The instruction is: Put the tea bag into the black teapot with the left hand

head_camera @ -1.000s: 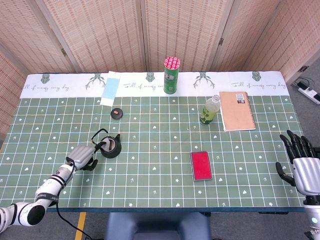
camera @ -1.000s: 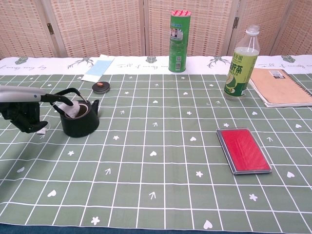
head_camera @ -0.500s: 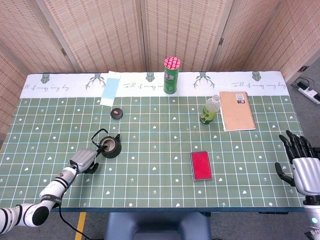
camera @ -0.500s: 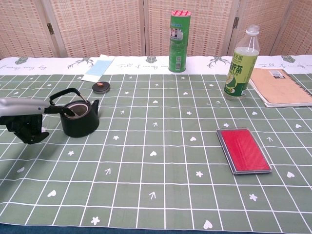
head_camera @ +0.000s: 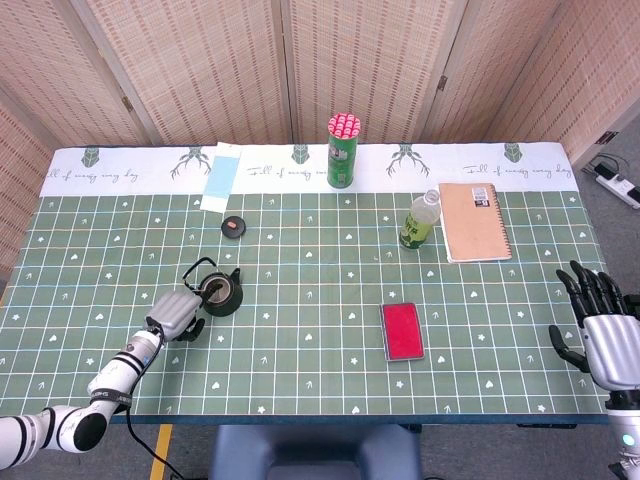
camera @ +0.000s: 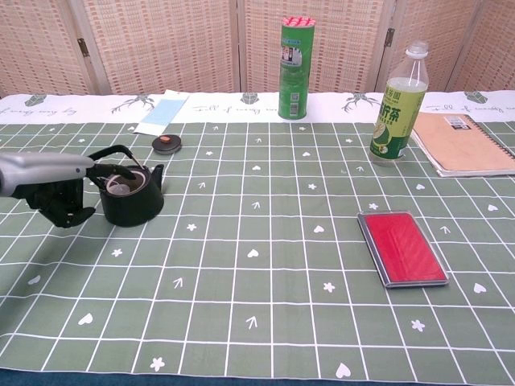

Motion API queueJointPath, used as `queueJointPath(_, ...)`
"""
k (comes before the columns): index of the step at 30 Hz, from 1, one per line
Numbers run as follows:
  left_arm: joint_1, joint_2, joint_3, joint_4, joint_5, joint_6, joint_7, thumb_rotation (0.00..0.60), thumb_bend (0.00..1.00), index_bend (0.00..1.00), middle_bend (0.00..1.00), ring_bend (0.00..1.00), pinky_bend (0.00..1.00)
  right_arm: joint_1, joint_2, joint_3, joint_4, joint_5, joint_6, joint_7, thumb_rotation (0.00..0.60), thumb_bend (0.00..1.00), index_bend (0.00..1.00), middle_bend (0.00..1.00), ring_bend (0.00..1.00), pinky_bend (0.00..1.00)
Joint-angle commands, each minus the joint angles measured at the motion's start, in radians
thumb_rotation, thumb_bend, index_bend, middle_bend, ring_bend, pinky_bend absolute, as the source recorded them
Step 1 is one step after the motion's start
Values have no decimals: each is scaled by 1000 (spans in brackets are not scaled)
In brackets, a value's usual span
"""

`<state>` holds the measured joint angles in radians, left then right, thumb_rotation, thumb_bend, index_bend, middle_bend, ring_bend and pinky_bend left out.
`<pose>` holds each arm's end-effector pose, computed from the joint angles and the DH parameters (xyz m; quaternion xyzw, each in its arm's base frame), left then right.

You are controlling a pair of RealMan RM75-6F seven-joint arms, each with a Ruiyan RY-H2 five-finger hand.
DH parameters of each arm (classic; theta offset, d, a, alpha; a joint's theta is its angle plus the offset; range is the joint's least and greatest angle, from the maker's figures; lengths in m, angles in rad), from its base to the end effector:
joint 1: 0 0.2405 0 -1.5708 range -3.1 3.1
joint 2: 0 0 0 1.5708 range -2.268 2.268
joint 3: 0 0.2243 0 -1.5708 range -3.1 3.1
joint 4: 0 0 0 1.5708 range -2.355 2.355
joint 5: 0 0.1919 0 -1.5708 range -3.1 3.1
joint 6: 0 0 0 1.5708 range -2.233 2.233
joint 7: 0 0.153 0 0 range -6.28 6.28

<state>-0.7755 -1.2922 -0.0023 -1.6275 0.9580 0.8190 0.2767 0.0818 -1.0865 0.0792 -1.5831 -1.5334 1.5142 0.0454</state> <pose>-0.1808 0.3063 0.0274 -0.7672 -0.4445 -0.2414 0.3944 -0.2742 -0.1911 0.1801 0.5940 -0.3590 0.4085 0.5928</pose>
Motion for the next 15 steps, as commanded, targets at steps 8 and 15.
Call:
queueJointPath(8, 74, 172, -31, -193, 103, 121, -58, 600, 592, 0, 1000, 1000, 1000, -3, 1, -4, -4, -12, 11, 1, 600, 449, 0, 0, 0, 0)
queueJointPath(15, 268, 327, -2, -278, 352, 395, -243, 600, 590, 12, 1000, 1000, 1000, -2, 1, -13, -6, -28, 10, -3, 600, 450, 0, 0, 0, 0)
